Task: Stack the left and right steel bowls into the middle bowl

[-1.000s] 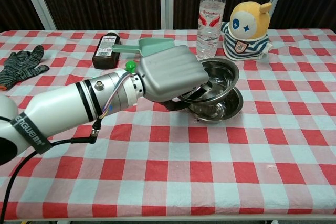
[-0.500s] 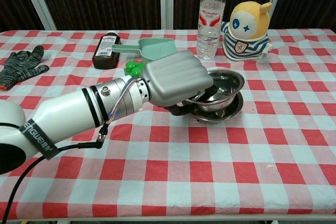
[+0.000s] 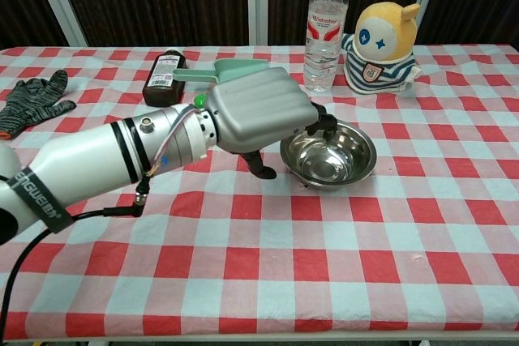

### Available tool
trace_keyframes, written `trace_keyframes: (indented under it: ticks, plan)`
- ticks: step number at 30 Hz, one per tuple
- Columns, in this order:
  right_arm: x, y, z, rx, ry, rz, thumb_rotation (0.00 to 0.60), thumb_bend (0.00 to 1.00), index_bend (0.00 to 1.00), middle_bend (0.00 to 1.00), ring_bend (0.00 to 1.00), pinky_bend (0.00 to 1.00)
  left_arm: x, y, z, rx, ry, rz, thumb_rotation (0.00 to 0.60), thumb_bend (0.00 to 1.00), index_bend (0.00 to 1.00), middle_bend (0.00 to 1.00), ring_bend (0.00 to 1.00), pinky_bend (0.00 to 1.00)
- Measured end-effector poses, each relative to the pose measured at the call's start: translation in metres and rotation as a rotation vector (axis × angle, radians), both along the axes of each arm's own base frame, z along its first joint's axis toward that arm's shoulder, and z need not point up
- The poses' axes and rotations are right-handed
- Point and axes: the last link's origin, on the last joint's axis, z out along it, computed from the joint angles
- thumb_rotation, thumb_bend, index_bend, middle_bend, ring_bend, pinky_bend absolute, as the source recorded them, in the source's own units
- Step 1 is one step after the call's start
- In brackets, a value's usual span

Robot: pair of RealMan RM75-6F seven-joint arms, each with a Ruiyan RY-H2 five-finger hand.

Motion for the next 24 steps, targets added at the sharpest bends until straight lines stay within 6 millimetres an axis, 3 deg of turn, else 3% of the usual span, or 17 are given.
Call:
trace_keyframes:
  ticks: [8, 13, 18, 24]
  plan:
    - [0.005, 0.000, -0.008, 0.022, -0.004, 0.014, 0.600, 0.09, 0.15, 0.17, 0.00, 0.00, -0.034, 0.021, 0.052, 0.089, 0.057, 0.084, 0.600, 0.13, 0.36, 0.45, 0.95, 0.94]
    - [0.004, 0.000, -0.026, 0.076, -0.008, 0.022, 0.600, 0.09, 0.15, 0.18, 0.00, 0.00, -0.083, 0.032, 0.109, 0.228, 0.070, 0.214, 0.600, 0.11, 0.40, 0.45, 0.87, 0.89]
    - [0.000, 0.000, -0.049, 0.137, 0.014, 0.028, 0.600, 0.09, 0.15, 0.18, 0.00, 0.00, -0.138, 0.027, 0.171, 0.388, -0.014, 0.397, 0.600, 0.10, 0.40, 0.43, 0.64, 0.76]
    - [-0.011, 0.005, -0.068, 0.191, 0.073, 0.038, 0.600, 0.08, 0.15, 0.17, 0.00, 0.00, -0.196, -0.005, 0.217, 0.457, -0.170, 0.661, 0.600, 0.08, 0.35, 0.36, 0.39, 0.59]
